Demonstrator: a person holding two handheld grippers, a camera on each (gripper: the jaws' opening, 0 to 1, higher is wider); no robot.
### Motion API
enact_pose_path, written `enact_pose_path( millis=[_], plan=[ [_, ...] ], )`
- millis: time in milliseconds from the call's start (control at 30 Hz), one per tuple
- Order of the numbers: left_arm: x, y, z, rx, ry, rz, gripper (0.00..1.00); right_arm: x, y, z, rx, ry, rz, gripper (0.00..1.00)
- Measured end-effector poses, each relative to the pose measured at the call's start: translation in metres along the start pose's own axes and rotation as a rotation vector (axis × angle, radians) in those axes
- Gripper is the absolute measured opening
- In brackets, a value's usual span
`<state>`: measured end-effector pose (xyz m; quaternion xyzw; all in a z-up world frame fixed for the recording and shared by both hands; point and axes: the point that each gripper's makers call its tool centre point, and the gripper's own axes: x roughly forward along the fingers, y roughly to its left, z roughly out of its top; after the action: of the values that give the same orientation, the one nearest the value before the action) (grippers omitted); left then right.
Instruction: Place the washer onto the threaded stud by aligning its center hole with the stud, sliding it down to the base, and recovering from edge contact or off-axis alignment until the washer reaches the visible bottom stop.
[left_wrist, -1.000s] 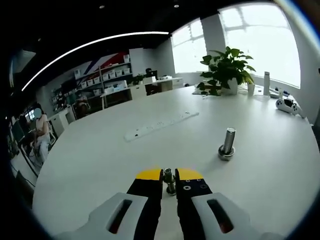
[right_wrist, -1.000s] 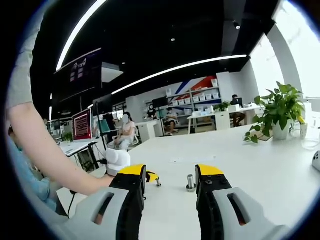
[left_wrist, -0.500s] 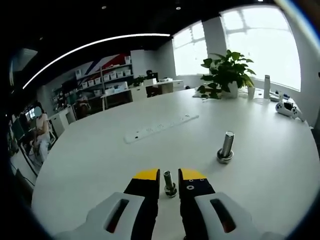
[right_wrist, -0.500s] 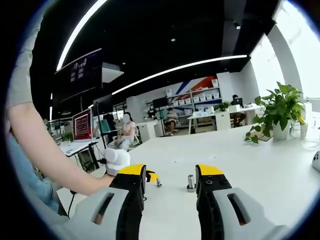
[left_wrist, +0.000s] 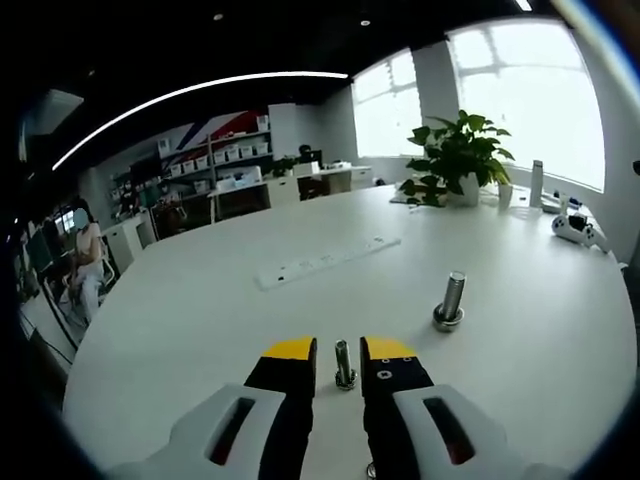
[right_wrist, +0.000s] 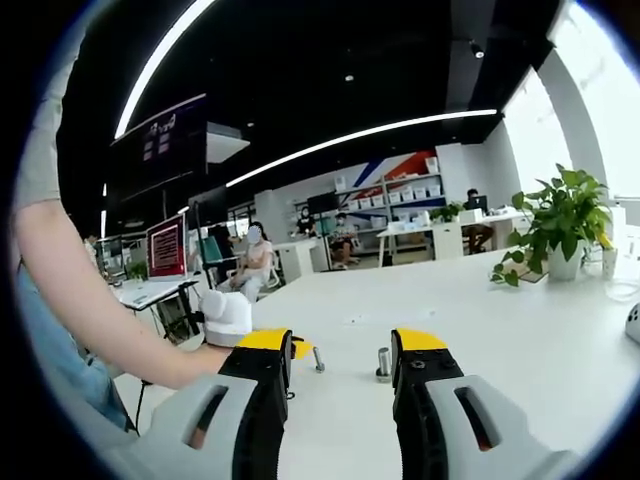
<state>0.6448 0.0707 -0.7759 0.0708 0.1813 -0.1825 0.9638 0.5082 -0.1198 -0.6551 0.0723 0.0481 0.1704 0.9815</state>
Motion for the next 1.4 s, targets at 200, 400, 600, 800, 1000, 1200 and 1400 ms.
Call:
enact_pose_path(
  millis=[200,400,600,800,1000,1200,1400],
  plan=[
    [-0.013,0.001,0.007,-0.013,-0.017,0.002,0.16,0.0,0.0,0.0,-0.005,0.001,0.001,0.42],
    [-0.031,-0.003,0.008,-0.027,-0.026,0.0,0.16,0.001,0.004,0.0,-0.014,0.004,0.014,0.42],
    [-0.051,-0.003,0.02,-0.021,-0.052,0.0,0.17,0.0,0.005,-0.003,-0.025,0.014,0.018,0.42],
    [-0.059,0.003,0.022,-0.033,-0.067,0.003,0.17,0.0,0.004,-0.005,-0.037,0.022,0.015,0.42],
    [-0.071,0.002,0.023,-0.042,-0.079,0.0,0.18,0.0,0.005,-0.006,-0.052,0.024,0.016,0.42],
    [-0.083,-0.003,0.024,-0.047,-0.085,-0.008,0.18,-0.001,0.004,-0.006,-0.061,0.023,0.015,0.42],
    [-0.098,-0.009,0.031,-0.053,-0.1,-0.015,0.18,-0.002,0.004,-0.004,-0.06,0.015,0.013,0.42]
  ],
)
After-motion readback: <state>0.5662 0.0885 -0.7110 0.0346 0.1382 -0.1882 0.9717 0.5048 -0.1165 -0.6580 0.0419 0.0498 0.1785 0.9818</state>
